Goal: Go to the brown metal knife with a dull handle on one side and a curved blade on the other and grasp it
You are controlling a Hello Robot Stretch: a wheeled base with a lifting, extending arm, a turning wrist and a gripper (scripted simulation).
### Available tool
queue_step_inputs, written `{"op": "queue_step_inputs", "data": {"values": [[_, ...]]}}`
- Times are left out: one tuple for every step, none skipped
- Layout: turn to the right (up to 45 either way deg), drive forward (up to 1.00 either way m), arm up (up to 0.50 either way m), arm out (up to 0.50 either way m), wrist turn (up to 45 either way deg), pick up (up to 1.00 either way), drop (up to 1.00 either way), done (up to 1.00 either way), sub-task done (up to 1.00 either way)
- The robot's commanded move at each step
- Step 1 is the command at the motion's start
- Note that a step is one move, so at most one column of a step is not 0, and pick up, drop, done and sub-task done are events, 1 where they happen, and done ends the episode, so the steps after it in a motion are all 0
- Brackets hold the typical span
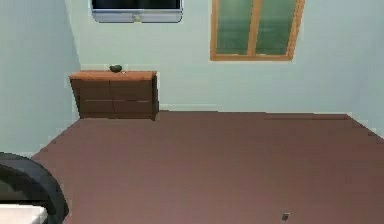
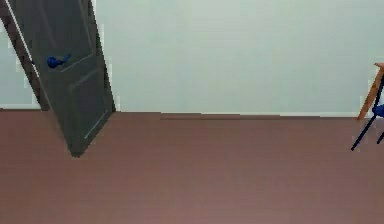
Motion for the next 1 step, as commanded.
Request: {"op": "queue_step_inputs", "data": {"values": [[0.0,1.0,0.0,0.0,0.0,0.0,0.0,0.0,0.0]]}}
